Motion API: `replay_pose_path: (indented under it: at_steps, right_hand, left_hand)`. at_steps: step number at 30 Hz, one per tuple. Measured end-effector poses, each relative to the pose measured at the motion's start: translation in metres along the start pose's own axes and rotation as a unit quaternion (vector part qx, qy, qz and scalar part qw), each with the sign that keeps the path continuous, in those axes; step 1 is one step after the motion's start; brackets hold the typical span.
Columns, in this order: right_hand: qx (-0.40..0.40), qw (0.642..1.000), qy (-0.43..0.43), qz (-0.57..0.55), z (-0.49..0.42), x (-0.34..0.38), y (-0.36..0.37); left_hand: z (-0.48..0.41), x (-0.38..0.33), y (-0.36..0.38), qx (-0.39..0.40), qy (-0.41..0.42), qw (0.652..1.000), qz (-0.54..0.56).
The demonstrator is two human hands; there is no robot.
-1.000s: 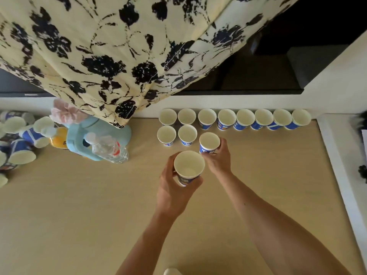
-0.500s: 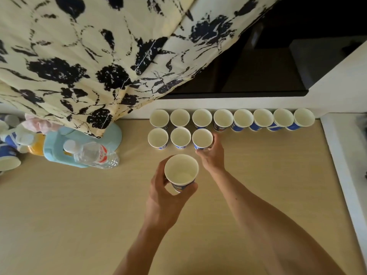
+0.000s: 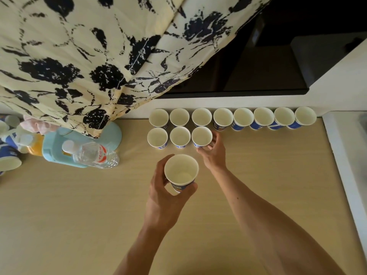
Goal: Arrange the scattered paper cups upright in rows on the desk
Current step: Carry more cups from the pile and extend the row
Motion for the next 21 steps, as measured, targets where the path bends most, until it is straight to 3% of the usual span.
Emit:
replay_pose_path:
  at_steps: [6,8,10,13,15,21]
  right_hand:
    - [-0.068,0.997,0.007,-0.029,0.047,0.027,-0.036]
    - [-0.002,0.998,0.002,-0.060,0.068,0.049,-0.041]
    - [0.113,0.991,-0.008,-0.070,0.092,0.068,-0.041]
    - [0.257,0.966,-0.011,-0.024,0.126,0.082,-0.041]
    - [0.284,0.959,-0.027,0.008,0.135,0.087,-0.044]
    - [0.263,0.963,-0.056,0.029,0.133,0.096,-0.060]
  left_hand:
    - [0.001,0.009,0.002,-0.017,-0.046,0.999,-0.010]
    - [0.000,0.007,0.008,-0.005,-0.033,0.999,-0.005]
    - [-0.001,0.006,0.016,0.014,-0.028,1.000,-0.001]
    - [-0.002,0.006,0.031,0.050,-0.026,0.998,0.000]
    - [-0.003,0.005,0.042,0.075,-0.022,0.997,-0.005]
    - [-0.006,0.001,0.063,0.137,-0.009,0.990,-0.039]
Point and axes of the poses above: each hand's wrist, its own z-axis away from the middle knuckle, its own y-axis out of the palm, x = y × z, the point moved 9 cm from there along -z, towards the middle knuckle, and after that the axes turned 5 degrees about -z, right-handed, at the moved point
